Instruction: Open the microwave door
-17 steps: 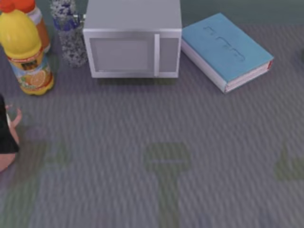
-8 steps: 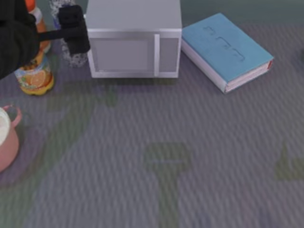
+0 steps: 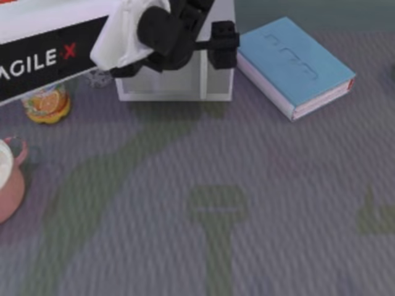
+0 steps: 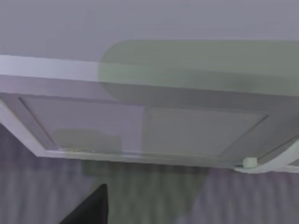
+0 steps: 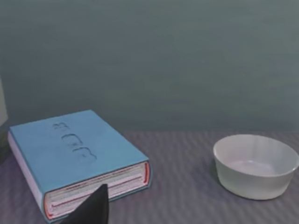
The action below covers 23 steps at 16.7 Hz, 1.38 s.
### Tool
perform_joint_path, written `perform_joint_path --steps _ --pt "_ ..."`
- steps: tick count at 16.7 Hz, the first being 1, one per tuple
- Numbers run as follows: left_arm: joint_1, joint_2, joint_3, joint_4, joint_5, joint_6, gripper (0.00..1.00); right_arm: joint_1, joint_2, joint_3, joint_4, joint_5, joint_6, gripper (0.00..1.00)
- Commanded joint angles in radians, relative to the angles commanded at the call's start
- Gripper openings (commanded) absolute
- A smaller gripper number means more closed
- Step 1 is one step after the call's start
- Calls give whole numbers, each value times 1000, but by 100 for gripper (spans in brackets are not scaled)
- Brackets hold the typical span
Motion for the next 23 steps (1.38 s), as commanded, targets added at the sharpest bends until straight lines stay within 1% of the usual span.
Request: perform_joint_path --steps 4,8,11,17,21,23 --pt "-49 142 112 -43 -28 -41 100 0 0 0 0 0 0 100" --pt "-52 151 119 -46 -30 -44 100 0 0 0 0 0 0 100" --pt "-44 167 128 -31 -25 -36 100 0 0 0 0 0 0 100" --pt "11 359 217 84 9 13 100 0 0 0 0 0 0 100" --pt "15 369 221 92 12 17 100 0 0 0 0 0 0 100" --pt "15 369 221 92 12 17 85 0 0 0 0 0 0 100"
